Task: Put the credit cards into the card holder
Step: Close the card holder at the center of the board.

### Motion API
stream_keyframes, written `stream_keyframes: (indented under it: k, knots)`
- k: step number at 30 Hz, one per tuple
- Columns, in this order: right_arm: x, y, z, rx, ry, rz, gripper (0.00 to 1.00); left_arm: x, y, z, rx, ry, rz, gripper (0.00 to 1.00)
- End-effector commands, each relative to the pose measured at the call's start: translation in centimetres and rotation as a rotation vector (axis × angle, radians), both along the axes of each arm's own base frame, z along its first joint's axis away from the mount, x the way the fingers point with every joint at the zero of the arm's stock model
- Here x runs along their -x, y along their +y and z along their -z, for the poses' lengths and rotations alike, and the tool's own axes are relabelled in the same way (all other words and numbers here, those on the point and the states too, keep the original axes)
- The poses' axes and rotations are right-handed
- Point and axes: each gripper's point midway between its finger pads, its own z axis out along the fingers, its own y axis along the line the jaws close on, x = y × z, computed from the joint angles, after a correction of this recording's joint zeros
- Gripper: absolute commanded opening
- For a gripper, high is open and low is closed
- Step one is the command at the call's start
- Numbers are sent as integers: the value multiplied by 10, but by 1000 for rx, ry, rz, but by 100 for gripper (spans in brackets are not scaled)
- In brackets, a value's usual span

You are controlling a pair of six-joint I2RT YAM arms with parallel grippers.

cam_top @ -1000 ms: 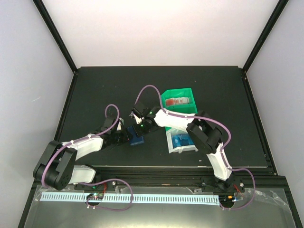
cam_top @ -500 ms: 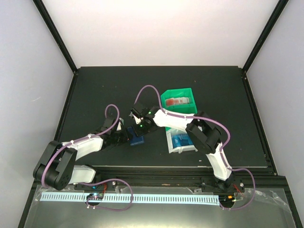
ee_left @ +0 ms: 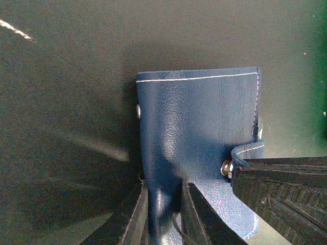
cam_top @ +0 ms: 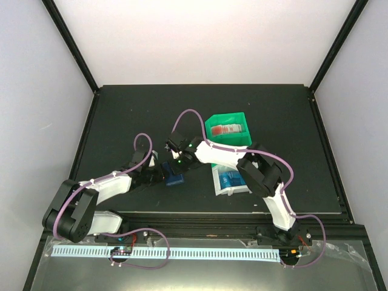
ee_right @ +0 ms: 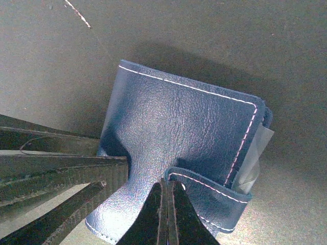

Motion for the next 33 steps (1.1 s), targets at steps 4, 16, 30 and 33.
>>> stream_keyframes:
  k: [4, 16, 30, 33]
  knots:
    - [50, -46, 113, 282, 157, -6, 1, 39, 11, 34, -54, 172, 12, 17]
    - [53, -49, 134, 319, 193, 7, 1, 39, 11, 36, -55, 177, 11, 16]
    - [12, -7, 22, 77, 10, 68, 26, 30, 10, 13, -49, 126, 7, 25]
    - [0, -4, -26, 0, -42, 99, 45, 22, 11, -11, -68, 65, 22, 41]
